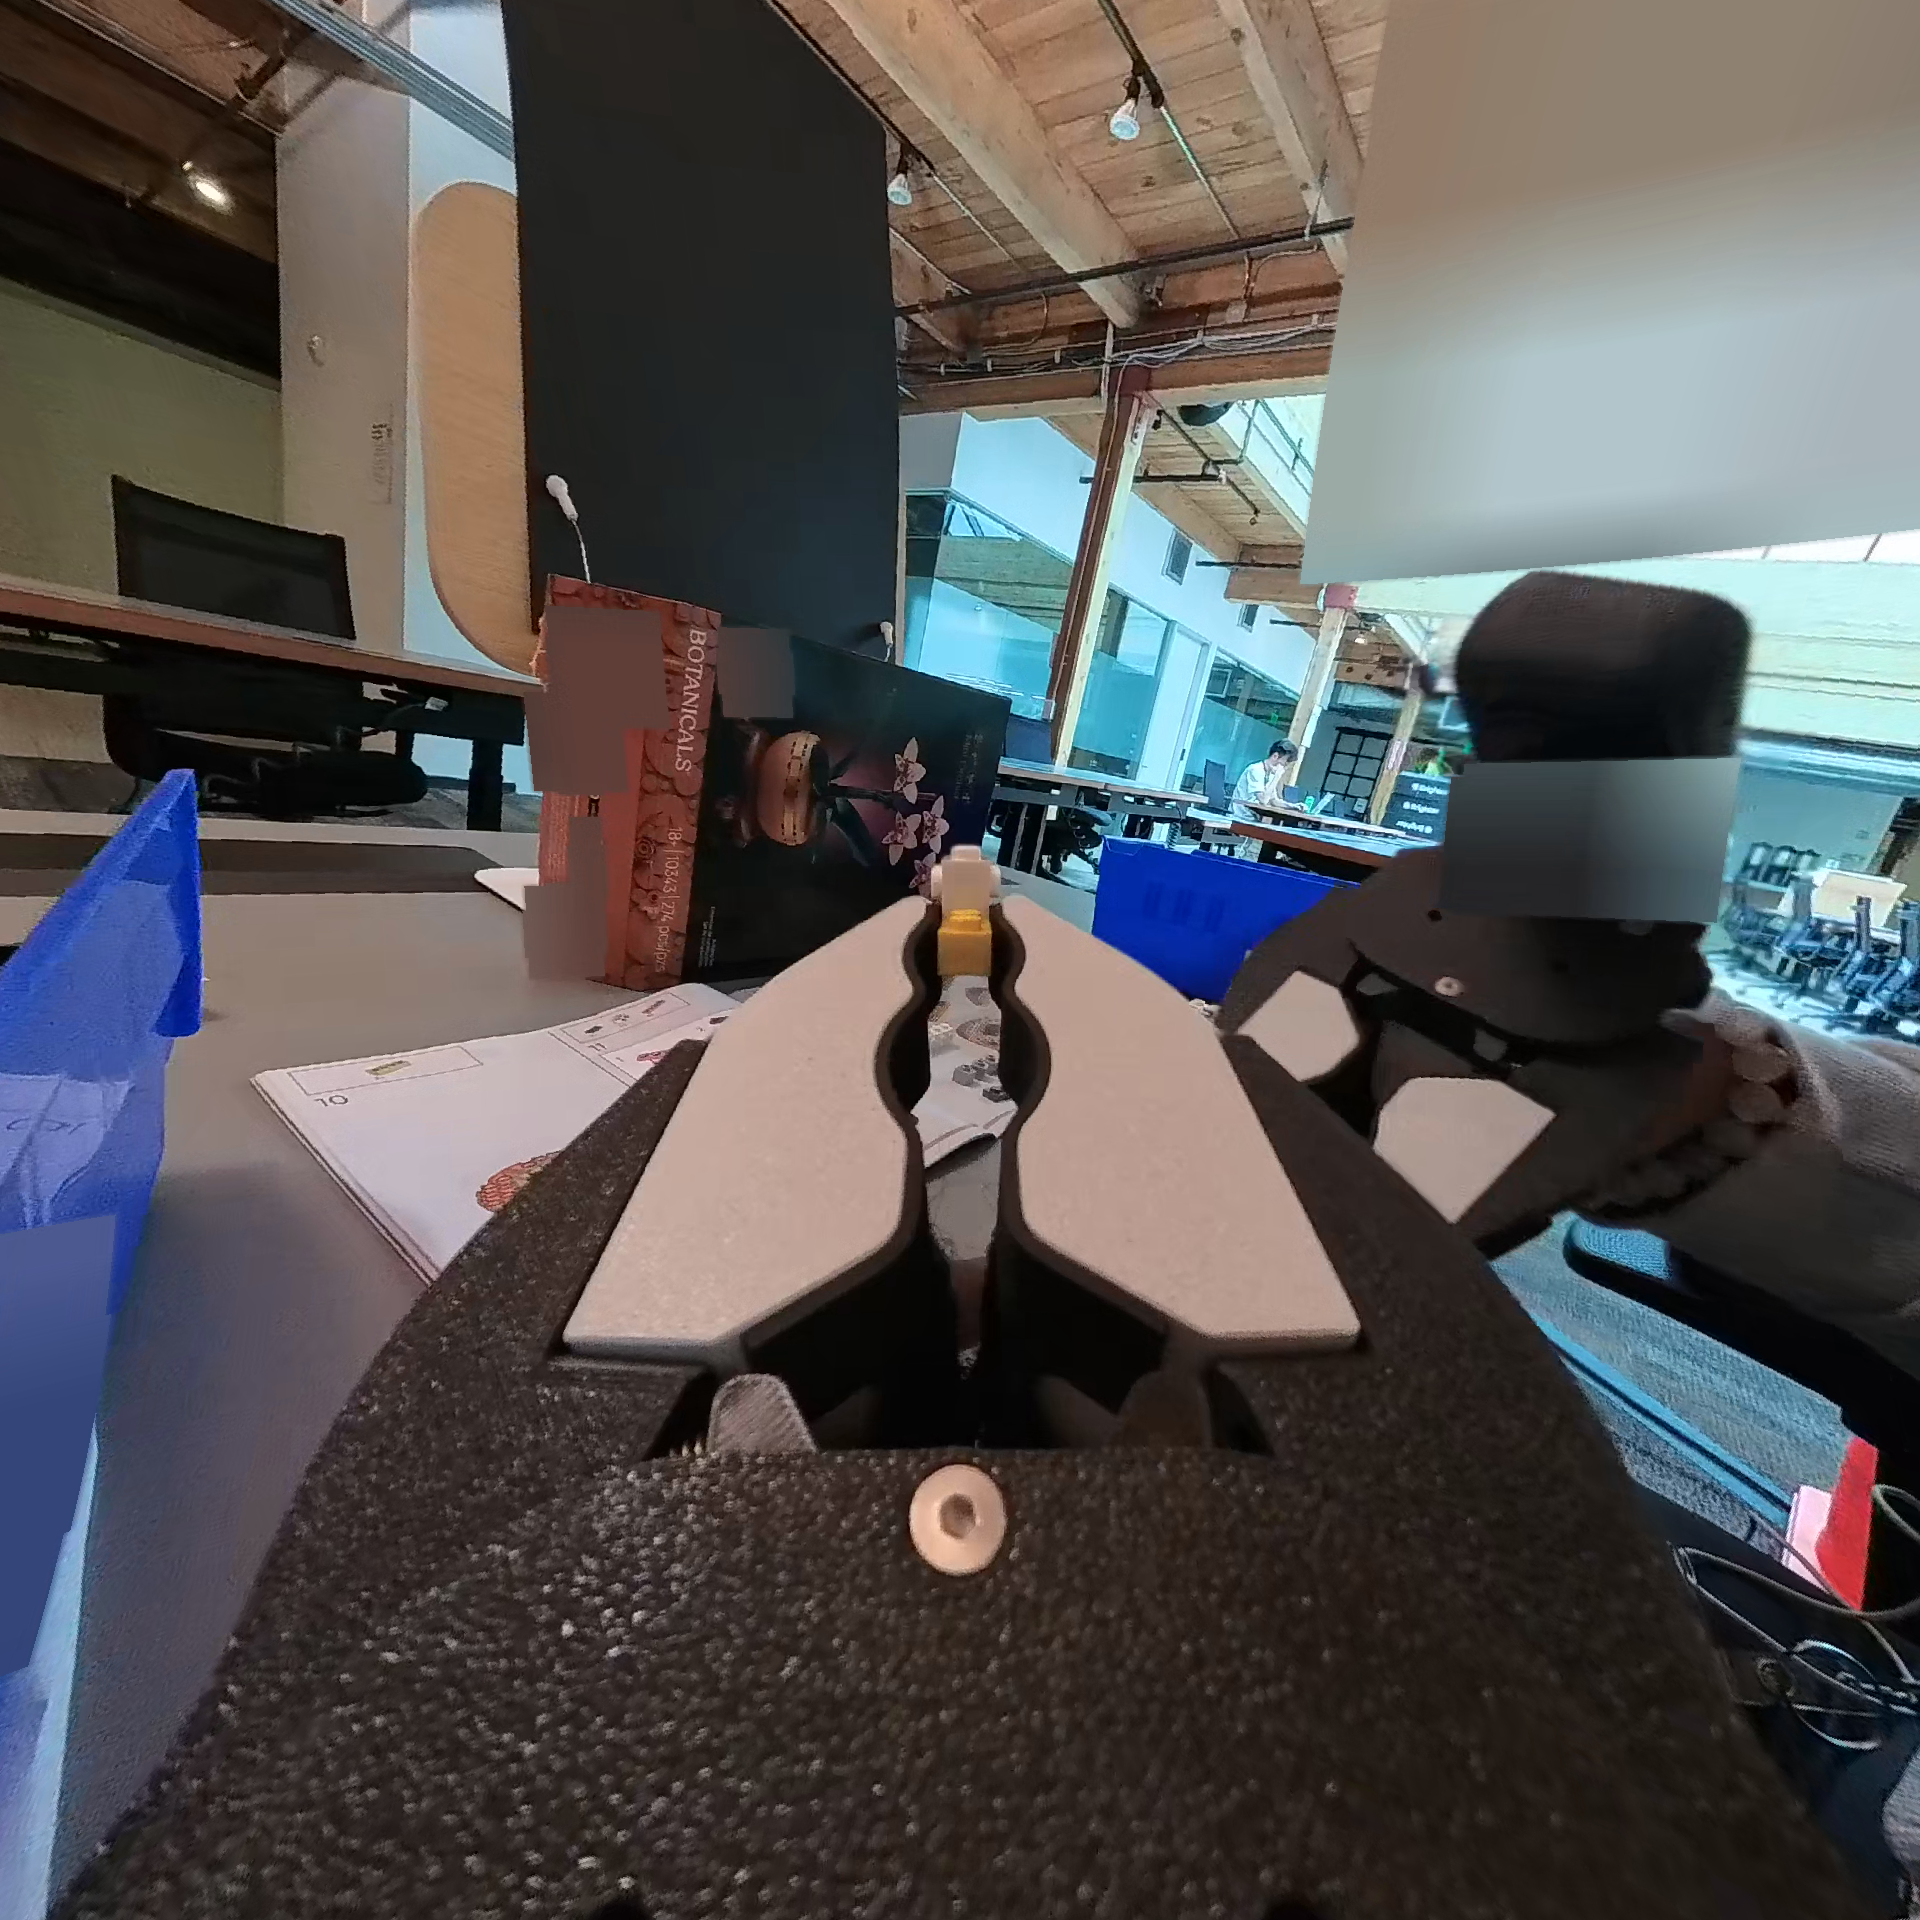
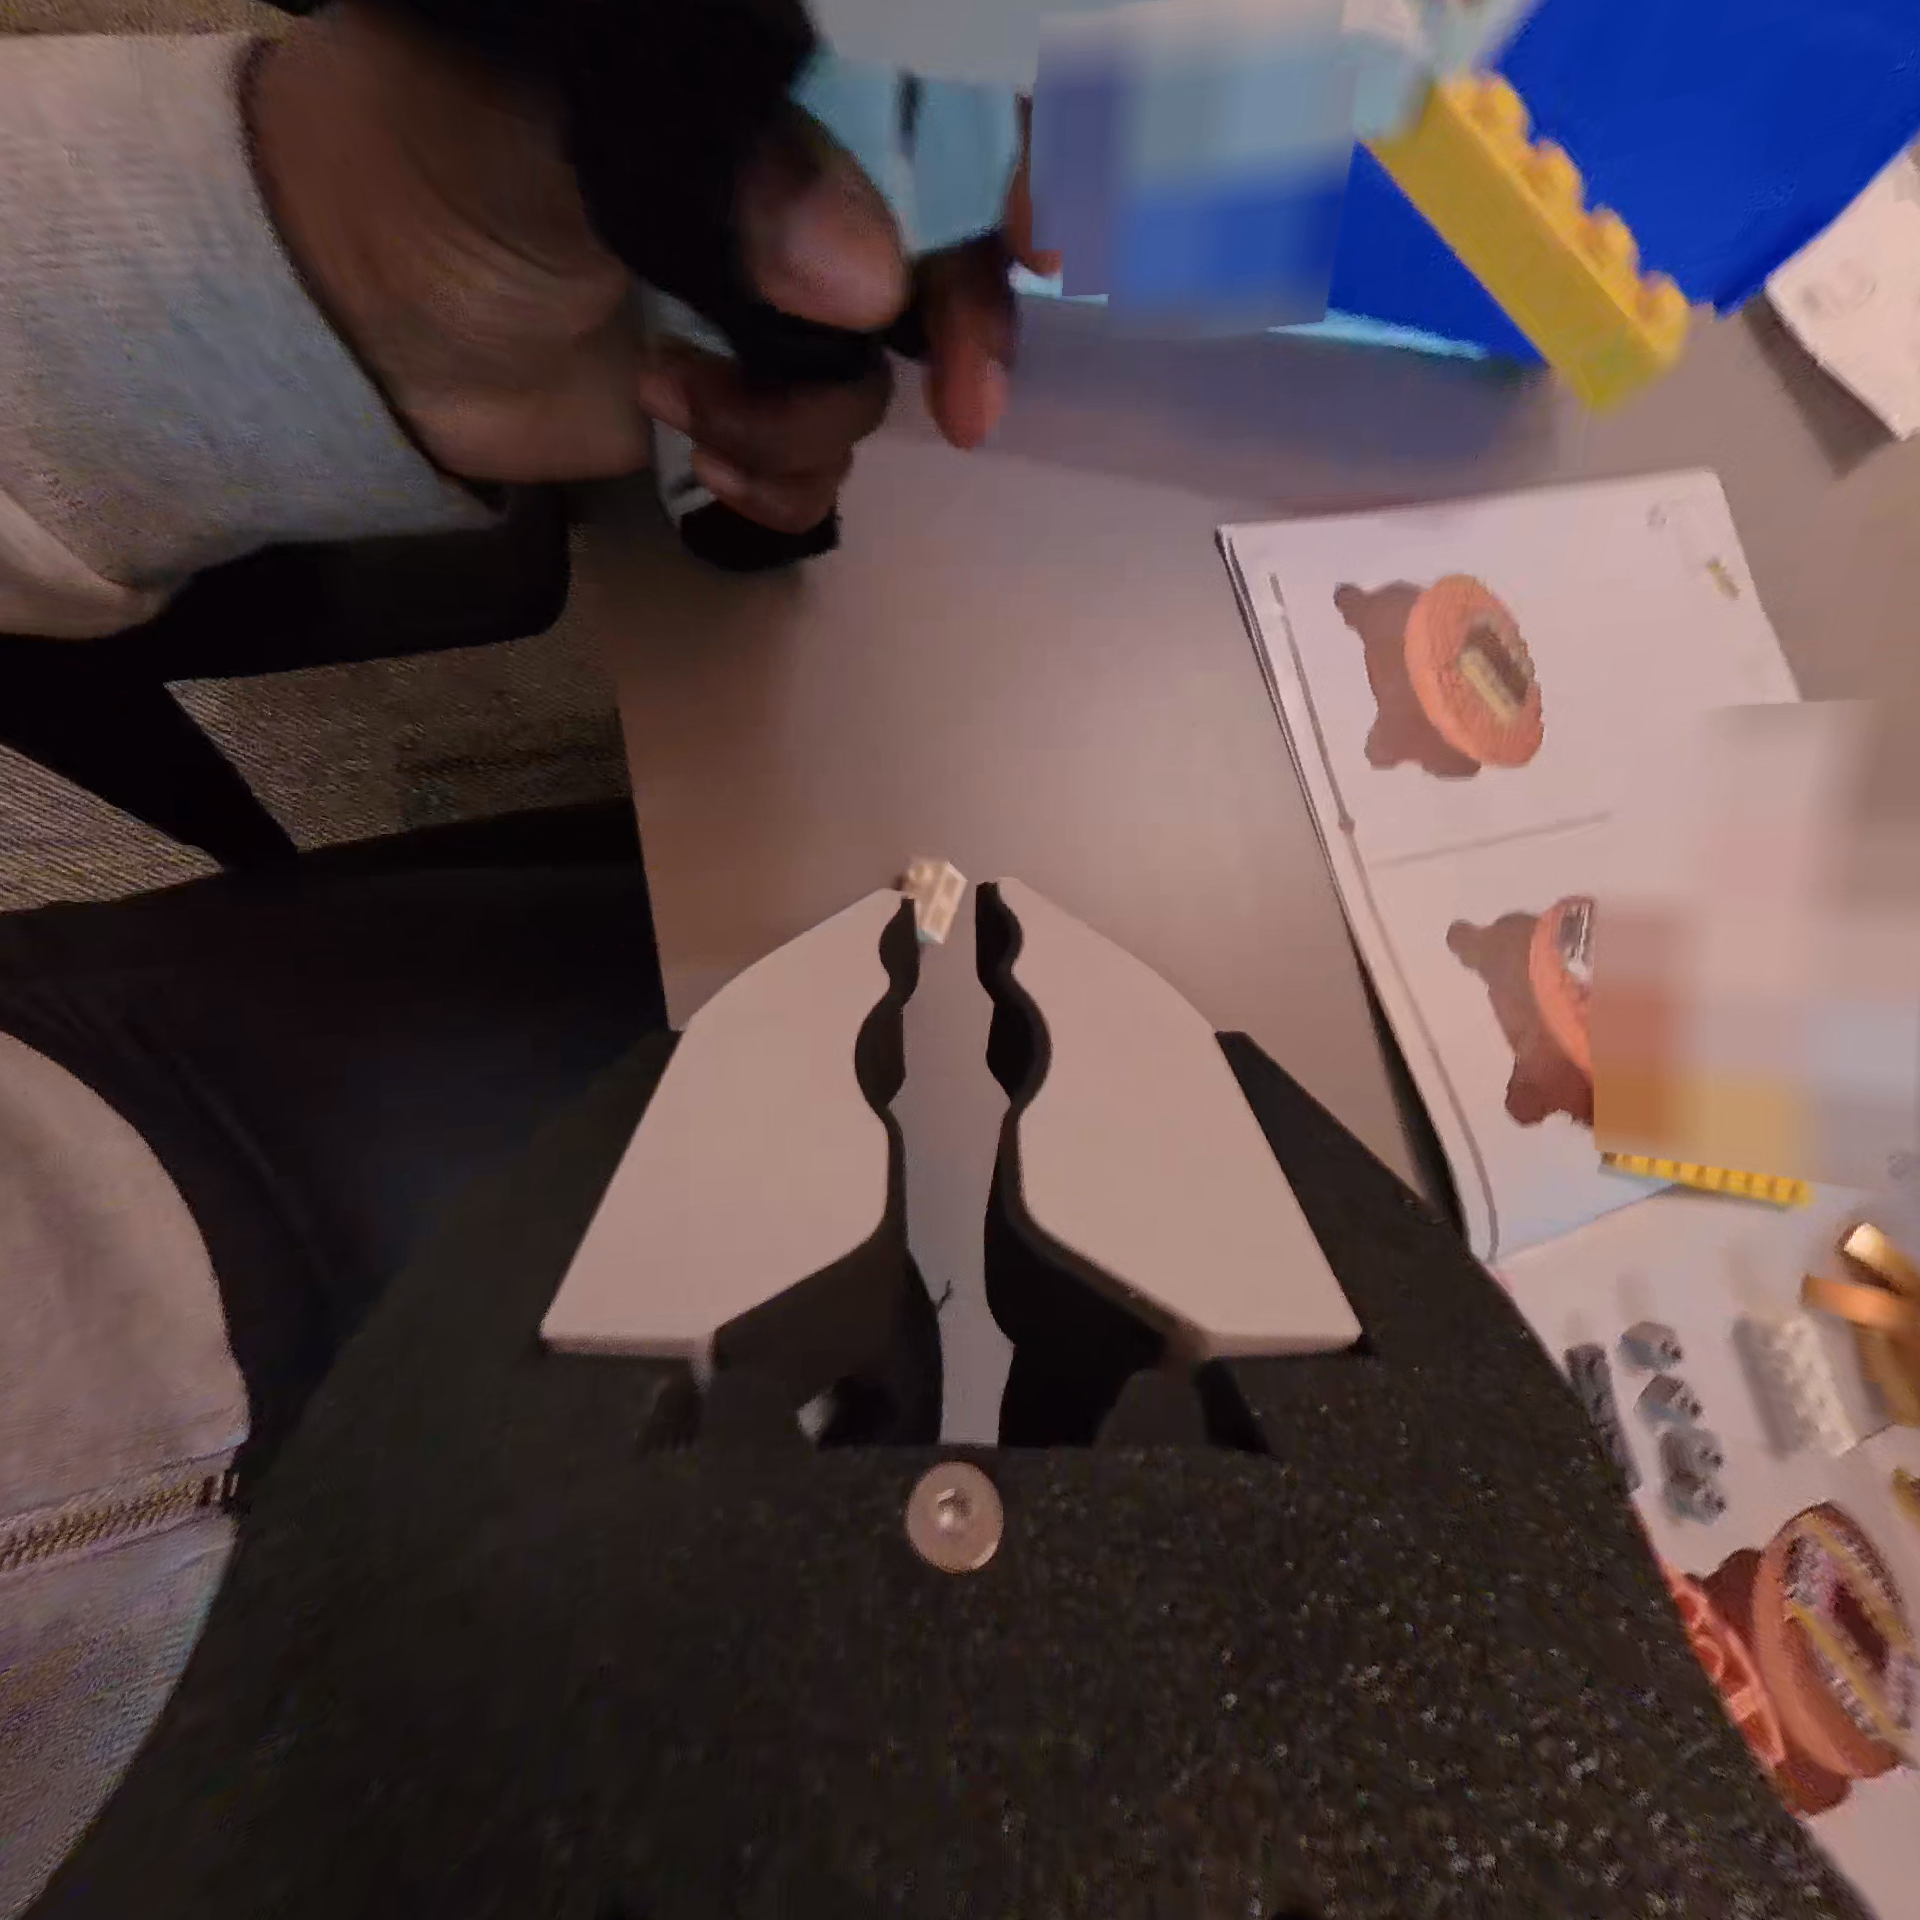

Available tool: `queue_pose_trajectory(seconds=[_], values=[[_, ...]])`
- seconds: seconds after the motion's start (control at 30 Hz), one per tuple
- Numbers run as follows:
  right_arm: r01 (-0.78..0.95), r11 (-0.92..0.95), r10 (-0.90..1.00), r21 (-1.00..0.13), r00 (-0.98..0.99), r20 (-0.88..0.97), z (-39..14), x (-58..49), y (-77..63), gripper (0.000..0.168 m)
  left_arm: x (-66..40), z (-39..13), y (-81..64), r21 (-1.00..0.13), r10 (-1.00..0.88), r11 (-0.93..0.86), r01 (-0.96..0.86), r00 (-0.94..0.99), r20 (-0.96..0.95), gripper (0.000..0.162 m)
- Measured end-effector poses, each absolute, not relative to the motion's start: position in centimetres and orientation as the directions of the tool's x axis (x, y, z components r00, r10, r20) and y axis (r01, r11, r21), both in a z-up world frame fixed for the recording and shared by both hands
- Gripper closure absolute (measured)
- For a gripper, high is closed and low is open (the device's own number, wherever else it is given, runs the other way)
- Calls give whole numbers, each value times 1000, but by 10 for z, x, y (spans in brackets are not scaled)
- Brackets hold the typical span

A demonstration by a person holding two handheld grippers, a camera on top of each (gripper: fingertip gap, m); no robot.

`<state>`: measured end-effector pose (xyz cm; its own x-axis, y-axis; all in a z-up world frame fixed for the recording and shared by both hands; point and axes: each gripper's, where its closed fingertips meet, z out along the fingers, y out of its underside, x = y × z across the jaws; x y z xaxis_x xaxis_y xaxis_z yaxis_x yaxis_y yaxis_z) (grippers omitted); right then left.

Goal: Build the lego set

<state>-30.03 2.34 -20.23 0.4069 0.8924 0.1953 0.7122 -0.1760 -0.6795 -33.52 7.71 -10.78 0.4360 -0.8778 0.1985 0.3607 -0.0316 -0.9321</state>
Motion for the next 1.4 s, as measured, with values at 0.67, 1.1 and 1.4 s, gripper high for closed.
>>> queue_pose_trajectory(seconds=[0.67,1.1,1.4], values=[[762,-168,824,-626,457,335,-233,-297,44,152,-337,-107,77,-931,-879,-31,363,434,199,155],[497,-506,799,-705,578,-165,-210,-301,20,157,-338,-107,78,-928,-876,-27,371,438,201,155],[960,277,750,34,-238,617,-189,-246,53,157,-339,-107,79,-928,-873,-20,372,446,197,155]])
